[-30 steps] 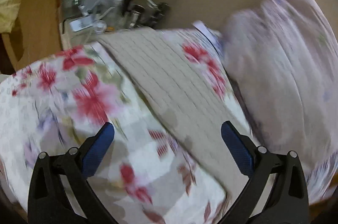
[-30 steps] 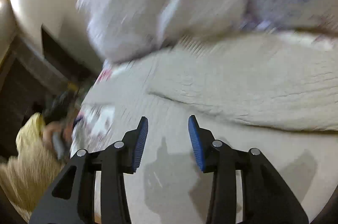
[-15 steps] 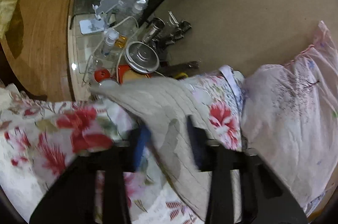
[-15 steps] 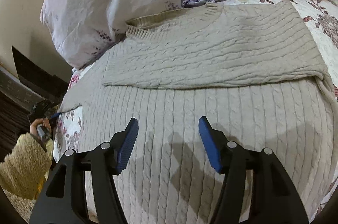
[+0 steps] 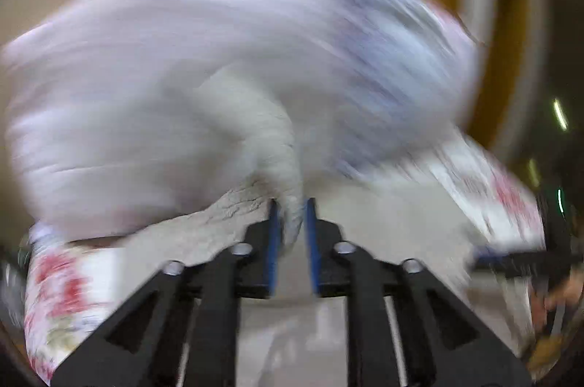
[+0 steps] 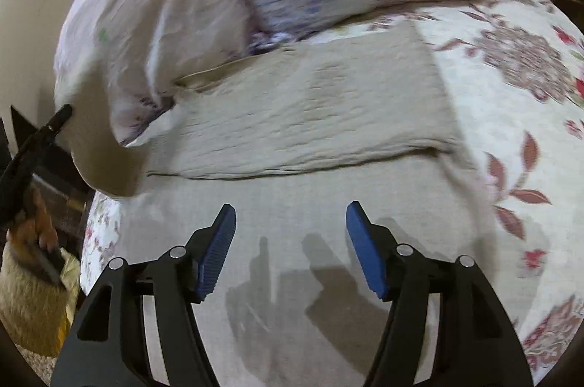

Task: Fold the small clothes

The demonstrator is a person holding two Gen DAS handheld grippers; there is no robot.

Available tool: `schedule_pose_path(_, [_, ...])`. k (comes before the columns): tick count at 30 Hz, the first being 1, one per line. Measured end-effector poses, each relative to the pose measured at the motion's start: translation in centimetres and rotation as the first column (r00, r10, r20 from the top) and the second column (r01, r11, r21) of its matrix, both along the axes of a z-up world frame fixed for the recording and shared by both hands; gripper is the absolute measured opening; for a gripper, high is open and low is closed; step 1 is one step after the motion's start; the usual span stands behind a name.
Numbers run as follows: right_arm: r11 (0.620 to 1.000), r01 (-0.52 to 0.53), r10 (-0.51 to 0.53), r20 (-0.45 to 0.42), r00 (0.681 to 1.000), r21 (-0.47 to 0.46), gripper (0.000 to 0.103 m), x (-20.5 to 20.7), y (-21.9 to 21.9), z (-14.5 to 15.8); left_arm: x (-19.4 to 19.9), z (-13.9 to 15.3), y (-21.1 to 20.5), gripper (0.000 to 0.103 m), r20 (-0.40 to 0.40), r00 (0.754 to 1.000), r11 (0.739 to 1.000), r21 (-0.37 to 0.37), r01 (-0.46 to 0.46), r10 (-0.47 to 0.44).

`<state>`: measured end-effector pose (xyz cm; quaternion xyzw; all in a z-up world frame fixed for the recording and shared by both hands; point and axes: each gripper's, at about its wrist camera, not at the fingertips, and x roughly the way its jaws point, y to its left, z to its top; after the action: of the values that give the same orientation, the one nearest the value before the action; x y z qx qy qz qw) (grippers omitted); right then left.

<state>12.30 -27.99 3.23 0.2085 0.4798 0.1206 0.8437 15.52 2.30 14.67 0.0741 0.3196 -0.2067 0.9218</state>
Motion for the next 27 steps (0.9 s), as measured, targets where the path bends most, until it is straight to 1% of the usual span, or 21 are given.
schedule_pose_path(1, [1.0, 0.01, -0.01, -0.01, 1.0, -0.001, 0.065, 0.0, -0.6, -0.2, -0.4, -1.9, -4.3, 0.028, -0.054, 0.997, 0.993, 0.097, 0.059, -0.054])
schedule_pose_path(3, [0.999, 0.032, -0.032, -0.038, 0.999, 0.002, 0.065, -0.4, -2.4, -0.6, -0.9, -4.0, -6.1, 0.029, -0.108, 0.993, 0.984, 0.161, 0.072, -0.055])
schedule_pose_path(4, [0.999, 0.043, -0.042, -0.038, 0.998, 0.006, 0.065, -0.9, -3.4, -0.5, -1.3, -4.6, -5.9, 0.038, -0.132, 0.991, 0.986, 0.156, 0.049, -0.029])
schedule_pose_path(5, [0.998, 0.06, -0.06, -0.036, 0.998, 0.004, 0.065, -1.9, -4.8, -0.4, -1.8, -5.2, -4.3, 0.045, -0.16, 0.987, 0.992, 0.127, -0.01, 0.03])
schedule_pose_path(6, [0.998, 0.07, -0.07, -0.039, 0.997, 0.003, 0.065, -2.5, -5.7, -0.3, -2.7, -5.5, -2.4, 0.06, -0.175, 0.98, 0.991, 0.107, -0.076, 0.094])
schedule_pose_path(7, [0.996, 0.087, -0.087, -0.056, 0.995, 0.013, 0.065, -3.5, -7.1, -0.6, -3.4, -5.7, -0.5, 0.066, -0.189, 0.969, 0.986, 0.095, -0.14, 0.156])
schedule_pose_path(8, [0.995, 0.097, -0.095, -0.073, 0.993, 0.027, 0.065, -4.2, -7.9, -0.8, -4.6, -6.3, 2.3, 0.067, -0.22, 0.95, 0.975, 0.083, -0.208, 0.222])
schedule_pose_path(10, [0.99, 0.117, -0.106, -0.119, 0.987, 0.083, 0.065, -5.8, -9.8, -1.7, -6.6, -7.4, 5.7, 0.068, -0.276, 0.914, 0.955, 0.084, -0.285, 0.298])
schedule_pose_path(12, [0.981, 0.118, -0.091, -0.17, 0.981, 0.153, 0.059, -7.5, -10.7, -2.8, -9.2, -8.8, 8.6, 0.069, -0.341, 0.87, 0.933, 0.089, -0.348, 0.357])
schedule_pose_path(13, [0.978, 0.103, -0.066, -0.198, 0.978, 0.184, 0.054, -8.4, -10.8, -3.5, -10.8, -9.6, 9.9, 0.068, -0.381, 0.843, 0.922, 0.08, -0.379, 0.38])
schedule_pose_path(14, [0.976, 0.093, -0.05, -0.214, 0.976, 0.199, 0.051, -8.9, -10.6, -3.8, -11.9, -10.2, 11.0, 0.068, -0.411, 0.825, 0.915, 0.064, -0.398, 0.388])
schedule_pose_path(15, [0.971, 0.082, -0.031, -0.217, 0.976, 0.227, 0.049, -9.8, -10.4, -4.1, -13.0, -10.9, 12.1, 0.066, -0.445, 0.807, 0.909, 0.039, -0.415, 0.388])
schedule_pose_path(16, [0.963, 0.071, -0.01, -0.228, 0.974, 0.261, 0.044, -10.6, -10.1, -4.4, -14.5, -11.5, 12.8, 0.064, -0.493, 0.785, 0.899, -0.009, -0.437, 0.377])
schedule_pose_path(17, [0.95, 0.062, 0.016, -0.247, 0.969, 0.305, 0.034, -11.0, -9.8, -4.7, -15.6, -11.9, 13.1, 0.06, -0.515, 0.775, 0.892, -0.044, -0.45, 0.366])
schedule_pose_path(19, [0.925, 0.041, 0.073, -0.283, 0.956, 0.377, 0.023, -12.2, -9.1, -5.5, -17.5, -11.9, 13.3, 0.057, -0.531, 0.776, 0.883, -0.104, -0.458, 0.34])
schedule_pose_path(20, [0.916, 0.027, 0.1, -0.291, 0.951, 0.401, 0.016, -12.6, -8.7, -5.8, -18.8, -11.8, 13.3, 0.051, -0.548, 0.774, 0.878, -0.138, -0.458, 0.317])
schedule_pose_path(21, [0.908, 0.011, 0.127, -0.3, 0.945, 0.419, 0.013, -13.1, -8.2, -6.1, -19.7, -12.0, 13.2, 0.041, -0.576, 0.767, 0.872, -0.175, -0.456, 0.285])
schedule_pose_path(22, [0.9, -0.007, 0.155, -0.305, 0.94, 0.437, 0.011, -13.6, -7.7, -6.4, -20.0, -12.1, 12.9, 0.035, -0.587, 0.763, 0.868, -0.195, -0.457, 0.27])
schedule_pose_path(23, [0.895, -0.012, 0.164, -0.303, 0.939, 0.447, 0.011, -14.0, -7.4, -6.4, -21.1, -12.4, 12.7, 0.032, -0.613, 0.751, 0.857, -0.226, -0.463, 0.244])
schedule_pose_path(26, [0.881, -0.012, 0.168, -0.29, 0.942, 0.474, 0.01, -13.9, -7.2, -6.2, -22.1, -12.8, 12.3, 0.023, -0.65, 0.73, 0.836, -0.268, -0.479, 0.21])
schedule_pose_path(27, [0.878, -0.012, 0.168, -0.283, 0.944, 0.478, 0.009, -13.7, -7.2, -6.1, -22.1, -13.0, 12.4, 0.017, -0.661, 0.724, 0.831, -0.279, -0.482, 0.198])
